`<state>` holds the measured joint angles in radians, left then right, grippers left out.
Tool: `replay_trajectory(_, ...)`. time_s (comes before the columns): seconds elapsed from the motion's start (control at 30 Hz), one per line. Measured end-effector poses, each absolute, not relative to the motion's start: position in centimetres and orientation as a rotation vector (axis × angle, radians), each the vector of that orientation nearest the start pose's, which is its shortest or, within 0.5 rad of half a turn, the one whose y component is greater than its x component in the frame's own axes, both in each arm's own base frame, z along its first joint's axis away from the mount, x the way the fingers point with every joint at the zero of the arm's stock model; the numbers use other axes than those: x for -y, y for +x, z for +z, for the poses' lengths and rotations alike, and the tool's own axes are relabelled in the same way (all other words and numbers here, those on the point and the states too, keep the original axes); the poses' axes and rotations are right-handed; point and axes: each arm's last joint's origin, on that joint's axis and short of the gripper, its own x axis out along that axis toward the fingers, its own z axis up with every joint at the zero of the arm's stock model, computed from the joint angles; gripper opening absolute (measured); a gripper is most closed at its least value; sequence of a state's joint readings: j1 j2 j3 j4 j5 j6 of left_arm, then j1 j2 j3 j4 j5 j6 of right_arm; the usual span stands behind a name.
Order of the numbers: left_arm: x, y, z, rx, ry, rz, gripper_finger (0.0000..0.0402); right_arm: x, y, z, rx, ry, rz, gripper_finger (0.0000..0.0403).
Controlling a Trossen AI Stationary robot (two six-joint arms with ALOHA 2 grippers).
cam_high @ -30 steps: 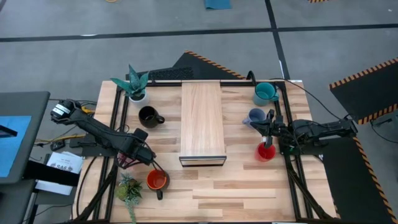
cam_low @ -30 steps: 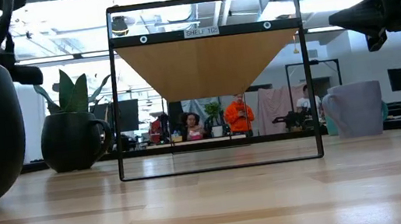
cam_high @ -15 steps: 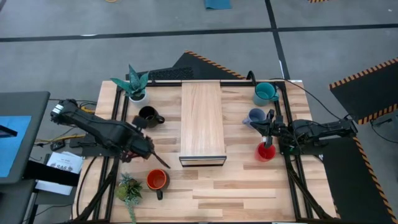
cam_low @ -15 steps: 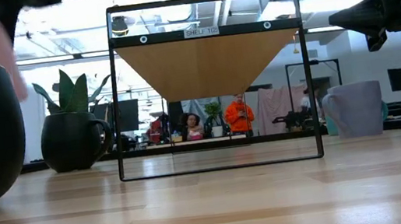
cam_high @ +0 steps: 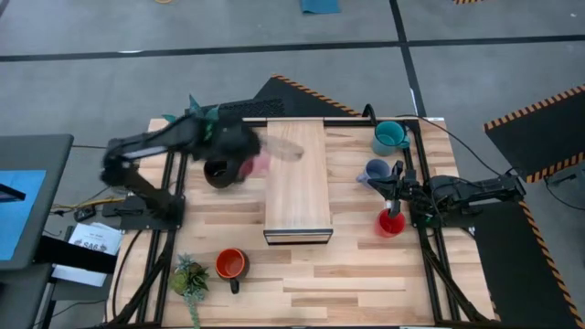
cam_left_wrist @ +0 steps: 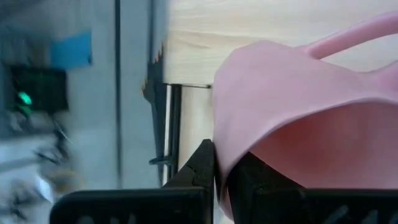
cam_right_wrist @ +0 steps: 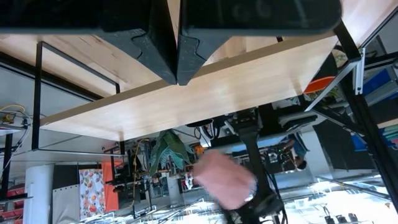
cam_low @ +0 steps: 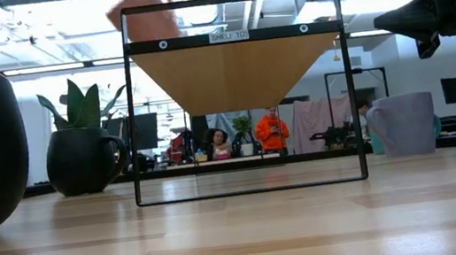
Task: Place coffee mugs
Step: Put the pink mug on the shelf
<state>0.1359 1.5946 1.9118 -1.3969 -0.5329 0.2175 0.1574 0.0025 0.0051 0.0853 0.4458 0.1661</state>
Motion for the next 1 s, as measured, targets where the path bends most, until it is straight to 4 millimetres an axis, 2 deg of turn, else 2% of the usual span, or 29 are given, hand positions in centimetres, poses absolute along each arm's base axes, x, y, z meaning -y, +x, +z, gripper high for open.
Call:
replay_trajectory(0.2, -13.2, 31.6, 42.1, -1.052, 0.093, 0.535, 0.0001, -0.2, 9.5, 17.3, 0.108, 0.191, -0.28, 0.0038)
replay_trajectory(0.3, -16.0, 32.7, 41.6, -1.036, -0.019, 0.558, 0.0001, -0.2, 9.5, 17.3, 0.108, 0.192, -0.281, 0.0038)
replay_trajectory(0.4, -17.7, 32.8, 41.2, -1.069, -0.113, 0.563, 0.0003, -0.2, 9.5, 17.3, 0.108, 0.191, -0.281, 0.0038)
replay_trajectory(0.5, -18.5, 33.0, 40.1, -1.111, -0.174, 0.563, 0.0004, -0.2, 9.5, 17.3, 0.108, 0.191, -0.281, 0.0038)
replay_trajectory(0.63, -18.6, 32.4, 39.0, -1.201, -0.229, 0.56, 0.0004, -0.2, 9.5, 17.3, 0.108, 0.191, -0.281, 0.0038)
replay_trajectory(0.9, -18.9, 32.5, 39.0, -1.176, -0.25, 0.564, 0.0005, -0.2, 9.5, 17.3, 0.108, 0.191, -0.281, 0.0038)
replay_trajectory(1.0, -19.0, 33.1, 38.3, -1.192, -0.256, 0.551, 0.0005, -0.2, 9.5, 17.3, 0.108, 0.191, -0.28, 0.0038)
